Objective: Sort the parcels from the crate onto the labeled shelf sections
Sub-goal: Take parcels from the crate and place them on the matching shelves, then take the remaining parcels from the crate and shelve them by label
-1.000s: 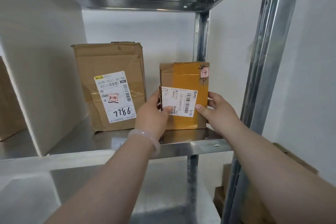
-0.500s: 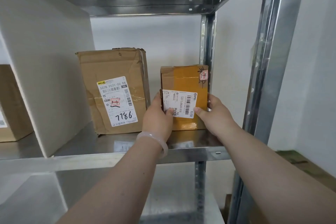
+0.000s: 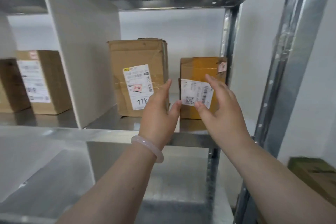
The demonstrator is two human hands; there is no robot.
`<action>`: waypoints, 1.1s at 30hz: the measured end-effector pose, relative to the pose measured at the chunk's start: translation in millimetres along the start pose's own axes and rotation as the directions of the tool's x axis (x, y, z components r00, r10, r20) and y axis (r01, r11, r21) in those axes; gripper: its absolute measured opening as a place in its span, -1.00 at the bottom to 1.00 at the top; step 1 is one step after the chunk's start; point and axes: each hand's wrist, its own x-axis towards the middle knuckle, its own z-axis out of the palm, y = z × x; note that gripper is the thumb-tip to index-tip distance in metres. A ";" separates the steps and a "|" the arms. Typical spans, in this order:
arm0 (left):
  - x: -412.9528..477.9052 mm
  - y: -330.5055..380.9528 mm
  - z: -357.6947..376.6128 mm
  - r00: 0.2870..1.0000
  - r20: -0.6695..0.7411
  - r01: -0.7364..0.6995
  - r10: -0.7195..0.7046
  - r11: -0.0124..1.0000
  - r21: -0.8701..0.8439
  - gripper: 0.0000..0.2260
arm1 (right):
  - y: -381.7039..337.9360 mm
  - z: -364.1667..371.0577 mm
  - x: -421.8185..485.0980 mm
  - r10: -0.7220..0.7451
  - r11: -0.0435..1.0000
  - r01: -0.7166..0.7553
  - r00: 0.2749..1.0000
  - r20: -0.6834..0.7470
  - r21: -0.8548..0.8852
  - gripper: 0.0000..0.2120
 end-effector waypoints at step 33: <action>-334.7 -156.8 -616.3 0.713 -0.559 0.644 -0.422 0.709 0.287 -0.51 | -438.9 443.2 -318.9 -0.480 0.705 -0.312 0.450 0.753 0.637 -0.43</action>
